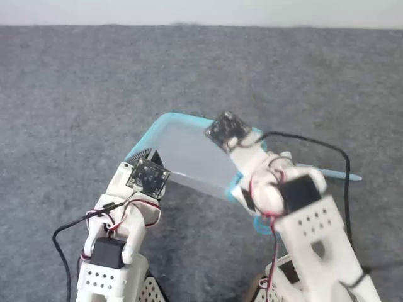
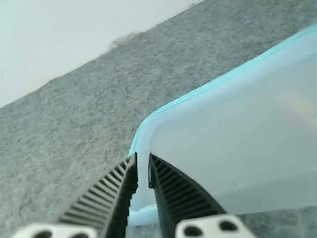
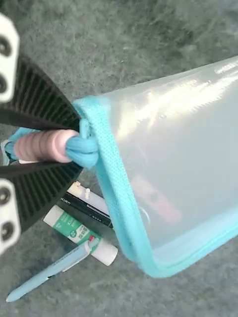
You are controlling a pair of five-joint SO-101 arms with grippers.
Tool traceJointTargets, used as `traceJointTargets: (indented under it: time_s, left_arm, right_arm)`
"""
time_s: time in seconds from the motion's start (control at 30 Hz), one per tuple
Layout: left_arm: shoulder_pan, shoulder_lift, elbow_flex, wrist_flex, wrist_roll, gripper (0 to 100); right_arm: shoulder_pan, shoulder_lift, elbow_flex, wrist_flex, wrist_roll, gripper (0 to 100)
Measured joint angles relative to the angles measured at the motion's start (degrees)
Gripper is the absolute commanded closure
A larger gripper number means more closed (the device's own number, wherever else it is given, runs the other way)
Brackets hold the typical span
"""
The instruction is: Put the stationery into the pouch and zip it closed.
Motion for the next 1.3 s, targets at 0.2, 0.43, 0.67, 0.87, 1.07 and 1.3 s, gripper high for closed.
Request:
traceJointTargets:
  time_s: [0.2,0.43,0.67,0.87,1.07,1.3]
  left_arm:
    - [-0.9,0.0,0.0,0.0,0.0,96]
    - [-3.9,0.0,-1.1,0.0,5.2,96]
    - [-8.4,-0.1,-7.1,4.8,6.9,96]
    - [-8.7,7.5,-19.0,13.3,9.1,89]
    - [-8.5,25.1,-25.2,13.0,10.3,88]
    - [-8.5,31.0,-20.7,0.6,11.0,87]
  right_arm:
    - [-0.1,-5.5,1.5,-0.4,-1.2,99.2]
    - [1.4,0.3,1.5,-0.7,-4.1,99.2]
    - [4.6,0.6,3.2,-5.1,-6.6,99.2]
    - [4.8,0.7,10.2,-12.2,-8.3,99.2]
    - [4.9,0.7,11.1,-13.7,-8.3,99.2]
    - [4.9,0.7,9.2,-11.3,-8.3,99.2]
